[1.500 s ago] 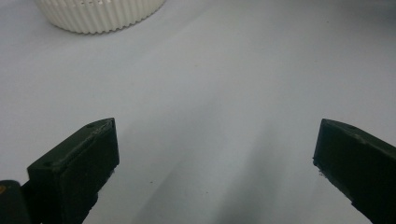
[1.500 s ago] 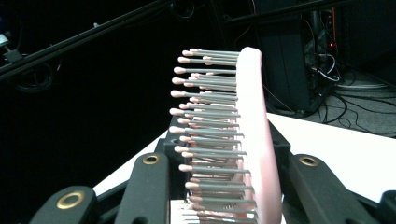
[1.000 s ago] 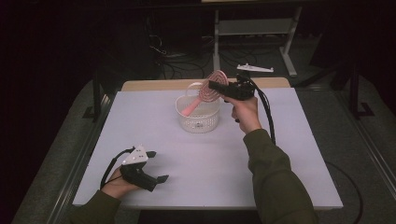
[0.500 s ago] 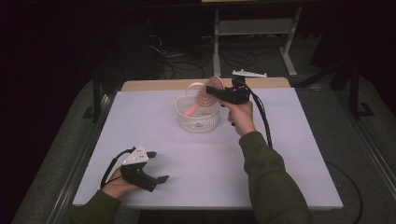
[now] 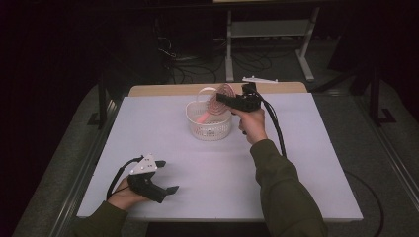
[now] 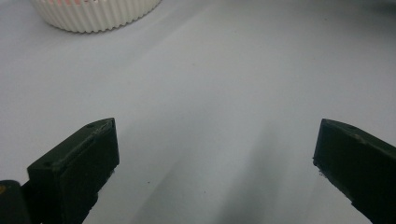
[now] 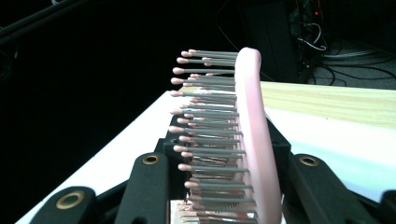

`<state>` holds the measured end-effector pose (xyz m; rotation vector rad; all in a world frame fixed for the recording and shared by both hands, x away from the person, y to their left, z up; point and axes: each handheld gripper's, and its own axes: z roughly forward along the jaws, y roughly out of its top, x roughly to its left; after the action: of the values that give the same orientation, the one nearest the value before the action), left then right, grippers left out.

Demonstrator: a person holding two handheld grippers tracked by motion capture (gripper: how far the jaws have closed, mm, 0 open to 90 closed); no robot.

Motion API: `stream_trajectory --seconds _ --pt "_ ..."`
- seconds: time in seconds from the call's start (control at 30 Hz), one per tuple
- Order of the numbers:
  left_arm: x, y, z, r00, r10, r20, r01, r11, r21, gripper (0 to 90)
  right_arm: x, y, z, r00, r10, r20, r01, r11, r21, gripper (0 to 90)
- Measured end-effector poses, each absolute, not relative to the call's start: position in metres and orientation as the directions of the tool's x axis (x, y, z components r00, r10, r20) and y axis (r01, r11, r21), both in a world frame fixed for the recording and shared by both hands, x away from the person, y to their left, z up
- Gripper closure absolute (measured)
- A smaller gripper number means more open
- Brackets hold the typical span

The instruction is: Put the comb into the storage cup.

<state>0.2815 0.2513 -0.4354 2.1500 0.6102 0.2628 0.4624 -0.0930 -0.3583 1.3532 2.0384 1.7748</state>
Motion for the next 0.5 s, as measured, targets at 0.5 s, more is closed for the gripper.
stream_trajectory --seconds 0.5 --pt "0.2812 0.2504 -0.4359 0.860 0.509 -0.029 0.331 -0.514 0.792 0.1 0.4660 -0.0985 -0.3678 -0.575 0.692 0.436 0.548 -0.070 0.834 60.7"
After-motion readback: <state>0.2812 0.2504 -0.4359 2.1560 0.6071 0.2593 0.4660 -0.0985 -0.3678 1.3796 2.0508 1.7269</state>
